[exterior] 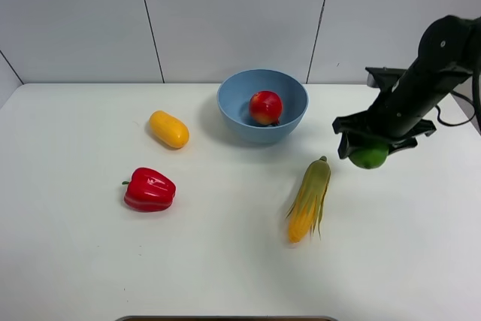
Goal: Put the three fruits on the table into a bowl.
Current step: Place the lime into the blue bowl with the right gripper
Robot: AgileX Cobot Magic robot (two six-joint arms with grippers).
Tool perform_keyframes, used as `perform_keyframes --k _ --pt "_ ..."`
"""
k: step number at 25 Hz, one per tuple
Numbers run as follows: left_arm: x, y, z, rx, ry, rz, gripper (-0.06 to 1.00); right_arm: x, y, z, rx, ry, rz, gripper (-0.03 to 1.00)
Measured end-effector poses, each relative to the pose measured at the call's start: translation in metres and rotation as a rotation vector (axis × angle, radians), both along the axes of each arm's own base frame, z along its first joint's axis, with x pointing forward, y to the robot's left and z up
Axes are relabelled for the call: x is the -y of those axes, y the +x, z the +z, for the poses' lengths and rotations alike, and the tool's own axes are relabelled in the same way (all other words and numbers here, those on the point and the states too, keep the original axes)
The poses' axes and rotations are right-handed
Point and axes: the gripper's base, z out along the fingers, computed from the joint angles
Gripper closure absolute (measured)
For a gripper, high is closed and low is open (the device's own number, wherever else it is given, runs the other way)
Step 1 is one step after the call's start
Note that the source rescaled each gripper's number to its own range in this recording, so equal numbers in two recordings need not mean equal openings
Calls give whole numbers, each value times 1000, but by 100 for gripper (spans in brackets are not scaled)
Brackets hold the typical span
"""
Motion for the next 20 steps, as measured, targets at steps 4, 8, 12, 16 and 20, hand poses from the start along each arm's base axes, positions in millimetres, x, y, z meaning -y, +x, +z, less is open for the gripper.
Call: perform_keyframes --k 4,8,12,16,20 --pt "0 0 0 0 0 0 12 -4 21 33 107 12 30 96" --pt "0 0 0 0 0 0 12 -11 45 58 186 45 63 96" --pt "0 0 0 0 0 0 12 -32 69 62 226 53 134 97" --pt "0 0 0 0 0 0 11 -59 91 52 236 69 192 97" --pt "0 0 0 0 0 0 11 -84 110 35 233 107 245 97"
